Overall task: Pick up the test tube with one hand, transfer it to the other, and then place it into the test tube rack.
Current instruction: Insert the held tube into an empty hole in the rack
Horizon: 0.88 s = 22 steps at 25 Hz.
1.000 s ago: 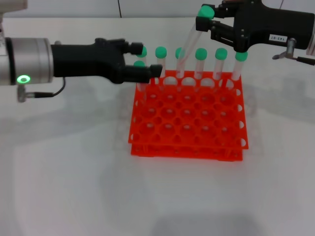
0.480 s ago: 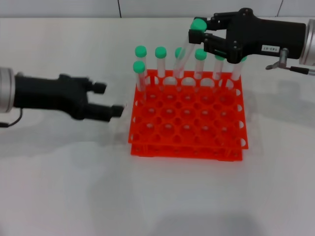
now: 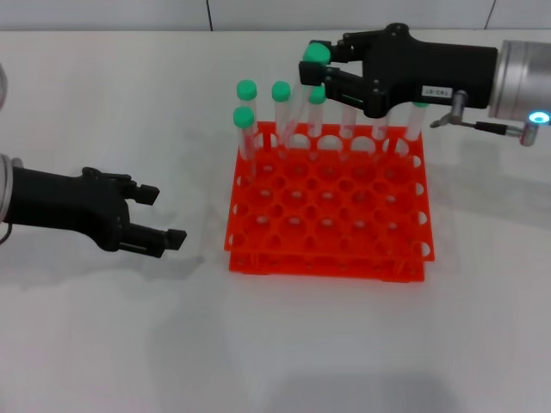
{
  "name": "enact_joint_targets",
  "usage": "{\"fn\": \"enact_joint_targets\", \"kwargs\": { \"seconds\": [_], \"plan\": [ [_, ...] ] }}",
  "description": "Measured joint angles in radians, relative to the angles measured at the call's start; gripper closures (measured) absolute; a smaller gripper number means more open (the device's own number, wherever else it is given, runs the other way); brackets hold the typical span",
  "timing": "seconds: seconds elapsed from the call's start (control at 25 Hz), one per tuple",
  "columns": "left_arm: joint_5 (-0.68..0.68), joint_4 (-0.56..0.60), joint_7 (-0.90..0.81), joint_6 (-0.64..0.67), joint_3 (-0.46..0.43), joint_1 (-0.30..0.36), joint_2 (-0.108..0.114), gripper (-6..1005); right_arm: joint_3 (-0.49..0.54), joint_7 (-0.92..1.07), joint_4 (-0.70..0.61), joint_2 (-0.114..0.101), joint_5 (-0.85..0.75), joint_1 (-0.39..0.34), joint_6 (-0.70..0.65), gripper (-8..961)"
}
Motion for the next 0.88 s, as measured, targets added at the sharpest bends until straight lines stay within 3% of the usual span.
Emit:
{"fn": "enact_joint_targets", "kwargs": {
  "seconds": [0.48,0.88],
  "plan": [
    [0.005,-0.007,0.117,0.004,-0.011,-0.001,0.009,123,-0.093,0.019,0.002,0.0,0.046,0.03,0.126,688],
    [0.007,-0.031,0.155,0.0,-0.04,-0.003,0.002,123,-0.129,0.053,-0.006,-0.006,0.039,0.031,0.168,688]
  ]
}}
